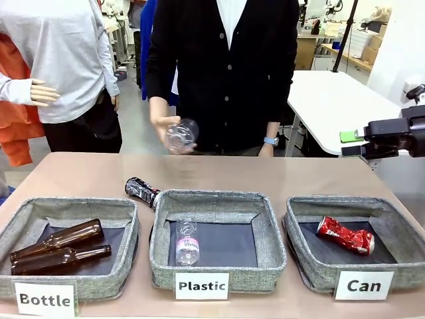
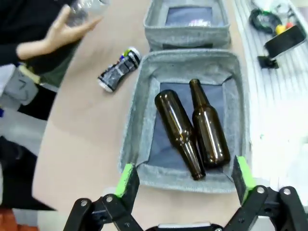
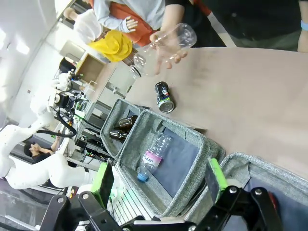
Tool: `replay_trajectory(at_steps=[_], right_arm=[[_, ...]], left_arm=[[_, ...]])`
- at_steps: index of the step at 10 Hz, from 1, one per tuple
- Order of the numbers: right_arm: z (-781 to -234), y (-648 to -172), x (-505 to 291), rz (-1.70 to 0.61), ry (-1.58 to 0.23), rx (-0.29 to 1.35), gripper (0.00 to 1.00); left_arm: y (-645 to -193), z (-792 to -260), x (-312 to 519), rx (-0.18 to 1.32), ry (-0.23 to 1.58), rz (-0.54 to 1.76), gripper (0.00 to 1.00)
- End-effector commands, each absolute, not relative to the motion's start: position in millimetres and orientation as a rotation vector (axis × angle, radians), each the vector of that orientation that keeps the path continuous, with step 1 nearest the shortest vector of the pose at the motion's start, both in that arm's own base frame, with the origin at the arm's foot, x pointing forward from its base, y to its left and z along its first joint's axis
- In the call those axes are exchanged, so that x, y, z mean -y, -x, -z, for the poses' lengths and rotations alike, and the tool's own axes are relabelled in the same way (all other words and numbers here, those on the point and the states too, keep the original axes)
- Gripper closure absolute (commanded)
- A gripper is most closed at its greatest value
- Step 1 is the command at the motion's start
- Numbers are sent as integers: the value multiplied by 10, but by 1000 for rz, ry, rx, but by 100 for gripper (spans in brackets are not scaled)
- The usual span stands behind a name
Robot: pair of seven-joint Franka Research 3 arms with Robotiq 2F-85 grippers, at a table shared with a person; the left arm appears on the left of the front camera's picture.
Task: Sort the can waste into the basket.
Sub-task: Pick up the can waste from the table and place it in the right Fabric basket.
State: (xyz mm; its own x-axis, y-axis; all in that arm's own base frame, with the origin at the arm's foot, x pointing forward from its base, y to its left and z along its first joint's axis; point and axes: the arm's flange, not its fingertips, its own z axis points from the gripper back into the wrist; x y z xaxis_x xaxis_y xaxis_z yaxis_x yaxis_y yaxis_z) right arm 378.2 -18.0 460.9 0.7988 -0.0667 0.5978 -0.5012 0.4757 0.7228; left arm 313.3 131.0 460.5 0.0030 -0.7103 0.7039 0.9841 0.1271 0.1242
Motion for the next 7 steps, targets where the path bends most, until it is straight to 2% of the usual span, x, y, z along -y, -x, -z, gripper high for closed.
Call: replay_trajectory(at_steps=[1,3,4,6,7], right_arm=[[-4627,-3782,178,-291,-1064,622,0],[-4627,-3782,178,-291,-1064,622,0],[-4627,-3782,178,-291,-1064,622,0],[-4627,-3782,178,-291,-1064,622,0],[-4627,-3782,178,-291,-1064,622,0]], left_arm=[[-3453,-4833,-909,648,445,1480,0],[-4079,-4995,-326,554,392,1588,0],[-4478,-4994,-88,454,288,1566,0],[-5184,-4916,479,330,238,1653,0],[-5382,-4889,701,273,240,1705,0]])
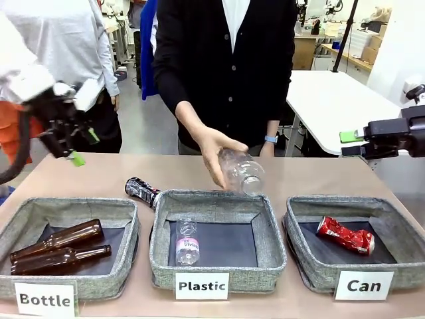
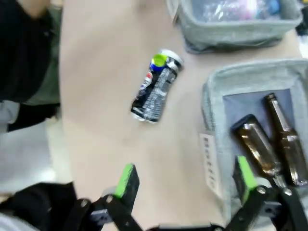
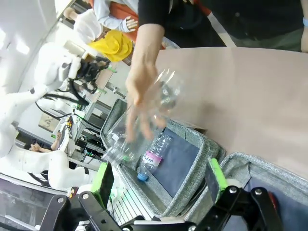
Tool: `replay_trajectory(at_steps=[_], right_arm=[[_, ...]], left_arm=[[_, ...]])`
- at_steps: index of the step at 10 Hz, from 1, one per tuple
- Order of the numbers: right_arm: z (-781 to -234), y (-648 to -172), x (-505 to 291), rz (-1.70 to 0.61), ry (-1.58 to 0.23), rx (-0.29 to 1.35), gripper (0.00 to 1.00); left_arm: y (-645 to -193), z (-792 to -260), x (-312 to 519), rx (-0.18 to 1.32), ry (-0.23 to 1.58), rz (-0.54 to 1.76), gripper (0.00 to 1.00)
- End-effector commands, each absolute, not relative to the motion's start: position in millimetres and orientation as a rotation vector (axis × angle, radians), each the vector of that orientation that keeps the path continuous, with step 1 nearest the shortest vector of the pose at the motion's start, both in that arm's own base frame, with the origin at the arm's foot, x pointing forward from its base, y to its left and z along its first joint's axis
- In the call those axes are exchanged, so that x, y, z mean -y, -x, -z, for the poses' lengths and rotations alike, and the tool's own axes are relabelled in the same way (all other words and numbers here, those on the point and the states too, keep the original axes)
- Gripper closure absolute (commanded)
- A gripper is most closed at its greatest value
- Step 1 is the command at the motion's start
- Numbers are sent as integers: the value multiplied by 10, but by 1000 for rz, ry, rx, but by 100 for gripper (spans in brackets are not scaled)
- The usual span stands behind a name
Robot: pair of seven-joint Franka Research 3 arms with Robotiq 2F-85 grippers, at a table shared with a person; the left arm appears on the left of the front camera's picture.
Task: Sort the can waste into the basket.
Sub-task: Pick up the can waste from the table and place it in the right Fabric basket.
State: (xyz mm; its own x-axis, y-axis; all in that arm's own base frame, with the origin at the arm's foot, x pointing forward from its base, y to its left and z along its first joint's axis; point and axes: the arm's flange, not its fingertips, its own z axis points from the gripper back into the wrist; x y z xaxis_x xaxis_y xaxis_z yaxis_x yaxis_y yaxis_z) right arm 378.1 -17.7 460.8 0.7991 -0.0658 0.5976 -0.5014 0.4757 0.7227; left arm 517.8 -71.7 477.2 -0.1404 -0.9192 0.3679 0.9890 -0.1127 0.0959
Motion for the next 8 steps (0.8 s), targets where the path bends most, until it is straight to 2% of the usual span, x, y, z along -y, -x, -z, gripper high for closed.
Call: replay_trajectory(at_steps=[1,3,5,8], right_arm=[[-4627,-3782,178,-291,-1064,622,0],[-4627,-3782,178,-291,-1064,622,0],[-4627,-3782,178,-291,-1064,622,0],[-4627,-3782,178,-291,-1064,622,0]], left_arm=[[-5547,-4810,844,253,265,1757,0],[-5608,-4627,1022,258,361,1857,0],[-5322,-4529,1010,340,415,1853,0],[-4265,-4608,304,439,320,1789,0]])
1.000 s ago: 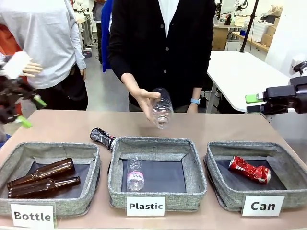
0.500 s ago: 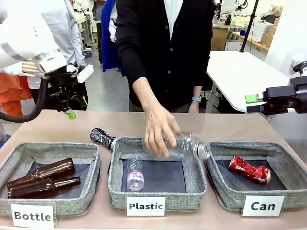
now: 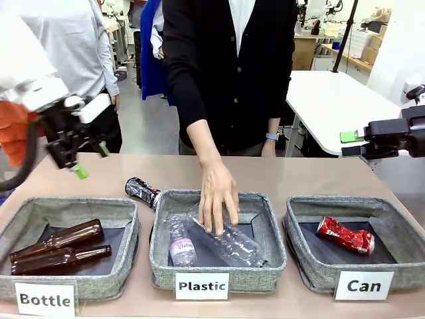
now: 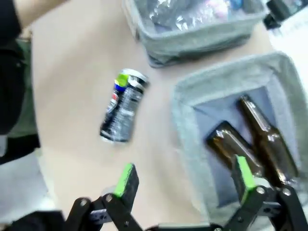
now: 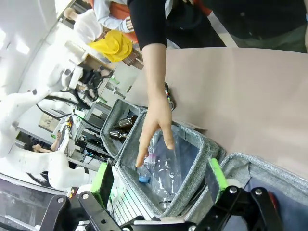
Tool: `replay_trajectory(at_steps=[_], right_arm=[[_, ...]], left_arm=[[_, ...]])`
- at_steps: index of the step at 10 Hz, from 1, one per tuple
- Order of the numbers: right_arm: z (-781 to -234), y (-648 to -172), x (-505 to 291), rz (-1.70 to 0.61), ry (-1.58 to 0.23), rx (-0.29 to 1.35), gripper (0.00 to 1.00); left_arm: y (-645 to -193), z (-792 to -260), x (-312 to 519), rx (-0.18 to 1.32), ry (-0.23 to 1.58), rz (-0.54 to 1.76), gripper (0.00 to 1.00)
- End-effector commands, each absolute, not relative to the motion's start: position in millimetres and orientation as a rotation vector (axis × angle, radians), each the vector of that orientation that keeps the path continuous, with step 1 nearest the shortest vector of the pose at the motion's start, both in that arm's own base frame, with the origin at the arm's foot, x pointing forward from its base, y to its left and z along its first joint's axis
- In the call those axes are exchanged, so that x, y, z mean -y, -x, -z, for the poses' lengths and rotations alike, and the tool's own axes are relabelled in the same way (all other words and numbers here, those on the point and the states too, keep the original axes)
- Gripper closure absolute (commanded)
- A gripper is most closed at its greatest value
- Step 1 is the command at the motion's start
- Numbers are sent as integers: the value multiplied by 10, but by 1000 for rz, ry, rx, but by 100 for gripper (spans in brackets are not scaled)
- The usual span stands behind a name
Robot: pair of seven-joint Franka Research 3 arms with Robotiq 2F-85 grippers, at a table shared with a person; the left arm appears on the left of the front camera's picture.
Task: Sort the can waste into the basket.
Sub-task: Pick up the can waste from the table and place it in the right Fabric basket.
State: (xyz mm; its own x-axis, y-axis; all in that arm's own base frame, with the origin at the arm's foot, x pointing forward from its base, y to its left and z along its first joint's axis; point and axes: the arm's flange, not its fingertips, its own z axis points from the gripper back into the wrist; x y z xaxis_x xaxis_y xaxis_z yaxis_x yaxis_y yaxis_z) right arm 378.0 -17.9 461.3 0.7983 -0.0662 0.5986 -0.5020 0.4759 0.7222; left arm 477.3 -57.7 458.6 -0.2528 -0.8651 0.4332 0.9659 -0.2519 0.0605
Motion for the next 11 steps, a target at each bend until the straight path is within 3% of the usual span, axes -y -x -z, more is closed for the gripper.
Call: replay_trajectory(at_steps=[1,3,4,7,11], right_arm=[[-4627,-3782,178,-291,-1064,622,0],[-4627,-3782,178,-291,-1064,622,0],[-4627,-3782,178,-291,-1064,622,0],[-4627,-3782,178,-291,-1064,622,0],[-4627,-3782,178,-291,-1064,622,0]], left_arm=[[-3937,-4588,128,480,301,1799,0],[-3665,-4472,-76,546,289,1772,0],[-3733,-4462,-53,531,314,1784,0],[-4414,-4592,409,458,326,1899,0],[-5478,-4572,1398,244,332,2064,0]])
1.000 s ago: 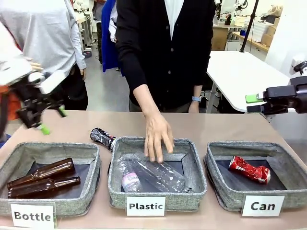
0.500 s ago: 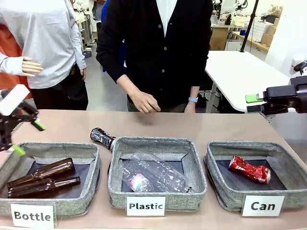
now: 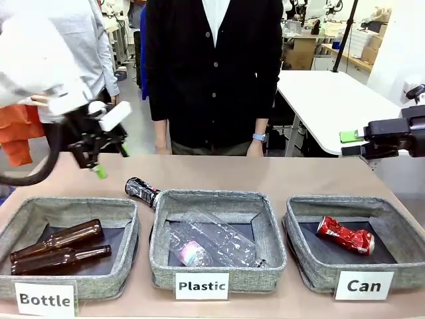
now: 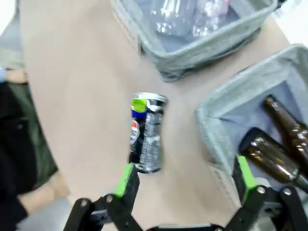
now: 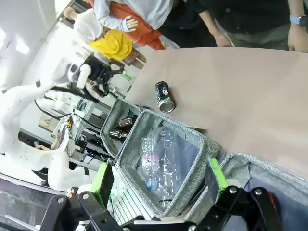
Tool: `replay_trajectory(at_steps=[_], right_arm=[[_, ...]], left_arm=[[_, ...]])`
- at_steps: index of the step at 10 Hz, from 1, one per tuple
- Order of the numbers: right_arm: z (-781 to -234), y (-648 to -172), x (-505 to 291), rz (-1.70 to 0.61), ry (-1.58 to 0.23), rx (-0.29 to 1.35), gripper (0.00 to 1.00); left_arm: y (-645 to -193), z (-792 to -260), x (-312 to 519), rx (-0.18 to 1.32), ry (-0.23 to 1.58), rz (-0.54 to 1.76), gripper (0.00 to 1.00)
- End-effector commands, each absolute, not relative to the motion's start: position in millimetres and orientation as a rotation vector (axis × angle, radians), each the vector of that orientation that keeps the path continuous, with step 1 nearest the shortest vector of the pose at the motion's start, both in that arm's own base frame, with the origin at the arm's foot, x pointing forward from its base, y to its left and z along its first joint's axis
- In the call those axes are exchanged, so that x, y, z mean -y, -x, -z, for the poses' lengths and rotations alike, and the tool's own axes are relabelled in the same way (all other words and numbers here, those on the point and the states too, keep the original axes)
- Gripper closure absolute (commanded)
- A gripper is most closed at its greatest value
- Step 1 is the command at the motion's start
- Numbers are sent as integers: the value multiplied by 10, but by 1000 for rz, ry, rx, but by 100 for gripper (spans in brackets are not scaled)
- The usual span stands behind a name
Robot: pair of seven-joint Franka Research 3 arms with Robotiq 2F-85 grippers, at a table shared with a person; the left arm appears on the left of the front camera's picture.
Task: Sort the can waste into the basket.
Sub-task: Pick up the can waste from the table and place it in the right Fabric basket.
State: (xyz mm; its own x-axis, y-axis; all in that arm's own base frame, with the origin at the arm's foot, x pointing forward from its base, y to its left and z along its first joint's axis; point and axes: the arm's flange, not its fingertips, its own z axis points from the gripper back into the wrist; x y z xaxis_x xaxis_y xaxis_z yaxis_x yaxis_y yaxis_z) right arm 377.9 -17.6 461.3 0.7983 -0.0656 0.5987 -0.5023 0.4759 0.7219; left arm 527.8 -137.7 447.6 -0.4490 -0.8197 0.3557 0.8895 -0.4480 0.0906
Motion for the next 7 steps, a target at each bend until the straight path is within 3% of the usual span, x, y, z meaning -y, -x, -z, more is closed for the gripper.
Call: replay_trajectory(at_steps=[1,7], right_arm=[[-4627,-3782,178,-291,-1064,622,0],[-4627,-3782,178,-291,-1064,622,0]], left_arm=[[-5668,-4475,1613,191,352,2063,0],[-5928,-3741,2372,-50,431,2122,0]])
